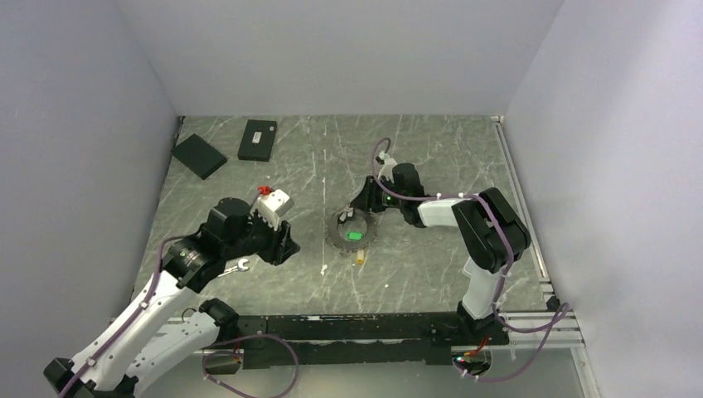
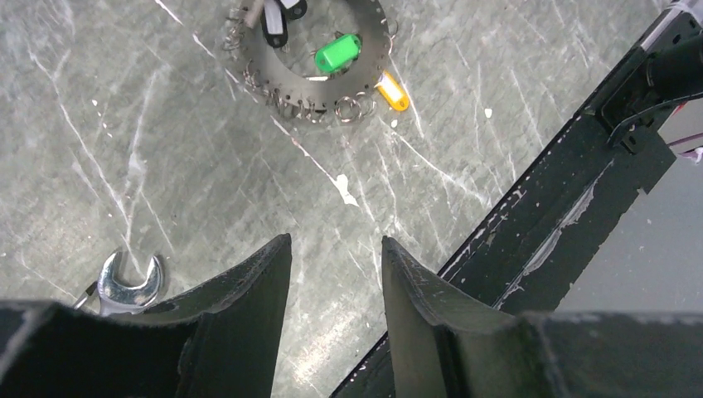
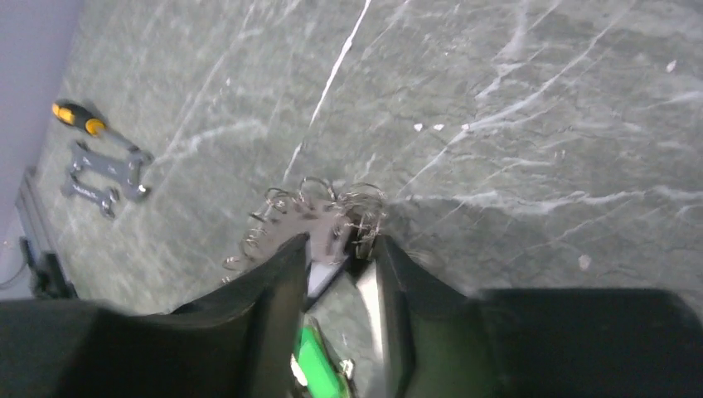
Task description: Put the keys on the keyring
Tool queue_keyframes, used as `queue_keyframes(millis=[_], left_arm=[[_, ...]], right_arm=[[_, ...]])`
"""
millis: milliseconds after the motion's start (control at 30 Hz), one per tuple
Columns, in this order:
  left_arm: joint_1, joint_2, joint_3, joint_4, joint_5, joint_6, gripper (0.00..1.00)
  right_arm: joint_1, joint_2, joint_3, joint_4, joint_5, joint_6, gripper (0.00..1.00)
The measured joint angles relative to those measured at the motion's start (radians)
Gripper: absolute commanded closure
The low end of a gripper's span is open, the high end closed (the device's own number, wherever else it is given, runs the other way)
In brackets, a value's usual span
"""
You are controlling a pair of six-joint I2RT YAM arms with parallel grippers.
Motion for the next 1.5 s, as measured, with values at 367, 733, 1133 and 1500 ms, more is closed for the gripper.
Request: queue_keyframes(millis=[367, 733, 1133, 1500], left_arm=[[0.000, 0.009, 0.000, 0.000, 0.000, 0.013, 0.44], [0.000, -0.050, -0.024, 0.022, -0.085, 0.020, 0.01], [0.002, -0.224, -0.064, 0.066, -0.335, 0.014, 0.01], [0.004, -0.262, -0.064, 0.055, -0.457, 0.013, 0.01]], right_arm=[[-0.004, -0.029, 0.042, -0.026, -0.002, -0.053, 0.00], [-0.004, -0.325, 0.072, -0.104, 0.204, -0.077, 0.00], [-0.004, -0.663, 0.024, -0.119, 0.350, 0.003, 0.00], [-0.003, -0.936, -0.246, -0.031, 0.517, 0.028, 0.00]])
